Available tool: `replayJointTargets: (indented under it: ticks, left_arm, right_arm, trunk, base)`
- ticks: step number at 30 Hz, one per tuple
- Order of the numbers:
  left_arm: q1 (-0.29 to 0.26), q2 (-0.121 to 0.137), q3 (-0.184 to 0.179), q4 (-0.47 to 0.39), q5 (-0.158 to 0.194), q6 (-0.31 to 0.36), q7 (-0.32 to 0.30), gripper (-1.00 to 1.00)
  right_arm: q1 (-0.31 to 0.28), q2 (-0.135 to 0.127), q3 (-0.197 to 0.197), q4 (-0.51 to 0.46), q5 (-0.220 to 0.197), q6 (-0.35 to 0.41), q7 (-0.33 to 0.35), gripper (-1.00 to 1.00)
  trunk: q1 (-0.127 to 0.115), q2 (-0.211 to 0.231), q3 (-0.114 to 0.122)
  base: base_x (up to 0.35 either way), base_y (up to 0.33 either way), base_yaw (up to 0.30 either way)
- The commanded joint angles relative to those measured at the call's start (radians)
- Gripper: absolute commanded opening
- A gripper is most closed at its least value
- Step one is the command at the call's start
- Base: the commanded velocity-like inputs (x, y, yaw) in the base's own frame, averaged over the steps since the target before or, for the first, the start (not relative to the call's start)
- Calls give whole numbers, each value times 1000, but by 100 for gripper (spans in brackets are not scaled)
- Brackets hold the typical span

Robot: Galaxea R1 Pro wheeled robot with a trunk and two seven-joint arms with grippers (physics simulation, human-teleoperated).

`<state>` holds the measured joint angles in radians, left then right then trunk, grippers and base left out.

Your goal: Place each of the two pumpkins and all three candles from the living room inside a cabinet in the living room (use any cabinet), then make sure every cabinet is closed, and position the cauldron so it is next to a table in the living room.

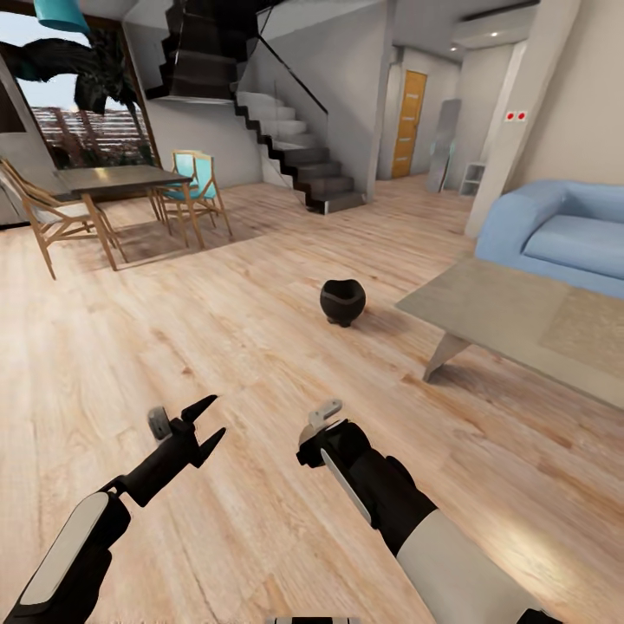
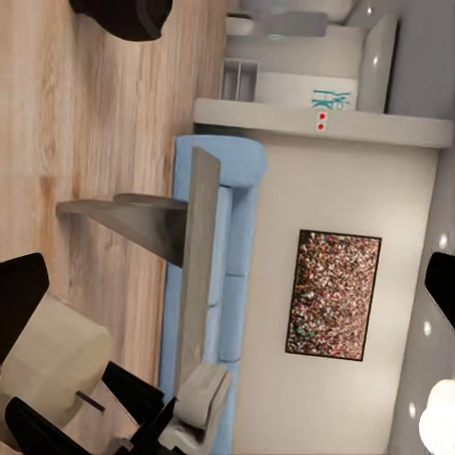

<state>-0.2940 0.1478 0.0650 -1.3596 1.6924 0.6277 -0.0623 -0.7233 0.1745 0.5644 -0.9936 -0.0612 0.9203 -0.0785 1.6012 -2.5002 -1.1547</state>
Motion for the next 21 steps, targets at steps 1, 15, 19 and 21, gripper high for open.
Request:
replayJointTargets:
  ticks: [1, 15, 19, 21]
  left_arm:
    - [-1, 0, 1, 0, 1, 5, 0, 100]
    - [-1, -1, 1, 1, 1, 0, 0, 100]
    - [-1, -3, 1, 3, 1, 0, 0, 100]
    - [-1, -3, 1, 20, 1, 0, -1, 100]
  right_arm:
    - [-1, 0, 2, -1, -6, 4, -9, -100]
    - [7, 0, 3, 0, -6, 2, -10, -100]
    - [12, 0, 3, 0, -6, 2, -12, -100]
    - [13, 0, 3, 0, -6, 2, -12, -100]
  trunk:
    - [0, 0, -1]
    - [0, 0, -2]
    - [0, 0, -4]
    - [0, 0, -5]
  base:
    - [0, -59, 294]
    - [0, -271, 294]
    - [0, -257, 292]
    - [0, -252, 291]
